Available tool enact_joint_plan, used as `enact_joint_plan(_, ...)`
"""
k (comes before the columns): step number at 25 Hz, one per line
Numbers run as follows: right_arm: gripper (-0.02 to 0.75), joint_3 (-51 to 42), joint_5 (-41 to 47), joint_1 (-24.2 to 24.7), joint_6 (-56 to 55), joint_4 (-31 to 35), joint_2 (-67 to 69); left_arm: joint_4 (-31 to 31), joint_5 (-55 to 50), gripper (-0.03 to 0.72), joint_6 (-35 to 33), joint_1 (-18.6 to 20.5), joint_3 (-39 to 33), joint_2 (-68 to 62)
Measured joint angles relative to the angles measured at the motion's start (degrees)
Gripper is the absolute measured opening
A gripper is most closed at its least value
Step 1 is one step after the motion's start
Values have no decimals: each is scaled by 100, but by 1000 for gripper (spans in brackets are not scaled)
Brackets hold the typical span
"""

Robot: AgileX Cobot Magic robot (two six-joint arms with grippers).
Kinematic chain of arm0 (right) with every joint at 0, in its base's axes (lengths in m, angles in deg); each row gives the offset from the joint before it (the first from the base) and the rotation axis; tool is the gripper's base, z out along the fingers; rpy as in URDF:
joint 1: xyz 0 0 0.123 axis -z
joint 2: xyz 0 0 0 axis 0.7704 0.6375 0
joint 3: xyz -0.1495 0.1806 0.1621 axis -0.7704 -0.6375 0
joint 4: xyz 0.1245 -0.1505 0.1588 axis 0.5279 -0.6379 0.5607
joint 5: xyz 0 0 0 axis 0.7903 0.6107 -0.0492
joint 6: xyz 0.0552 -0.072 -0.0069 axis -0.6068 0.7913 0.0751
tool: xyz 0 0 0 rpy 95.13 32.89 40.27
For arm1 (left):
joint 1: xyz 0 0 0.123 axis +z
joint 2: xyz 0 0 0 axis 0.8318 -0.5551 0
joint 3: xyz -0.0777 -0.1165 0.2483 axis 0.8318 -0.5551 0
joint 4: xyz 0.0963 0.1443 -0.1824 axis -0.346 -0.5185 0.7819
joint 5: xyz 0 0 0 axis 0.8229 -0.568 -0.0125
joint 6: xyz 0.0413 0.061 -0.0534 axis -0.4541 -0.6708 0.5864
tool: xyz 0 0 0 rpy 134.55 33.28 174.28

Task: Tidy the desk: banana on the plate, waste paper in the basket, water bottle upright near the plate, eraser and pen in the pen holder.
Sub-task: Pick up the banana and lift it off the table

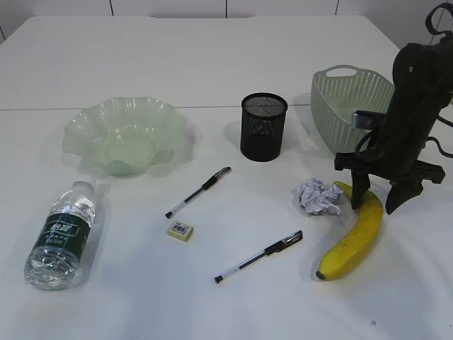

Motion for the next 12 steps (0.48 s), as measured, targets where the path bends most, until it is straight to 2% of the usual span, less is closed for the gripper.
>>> enact_joint_plan(5,432,0,-22,0,0,199,0,0,0,465,0,0,0,0)
enact_joint_plan(10,317,0,-34,0,0,250,0,0,0,465,0,0,0,0)
enact_joint_plan(12,298,0,-44,0,0,249,0,0,0,465,0,0,0,0)
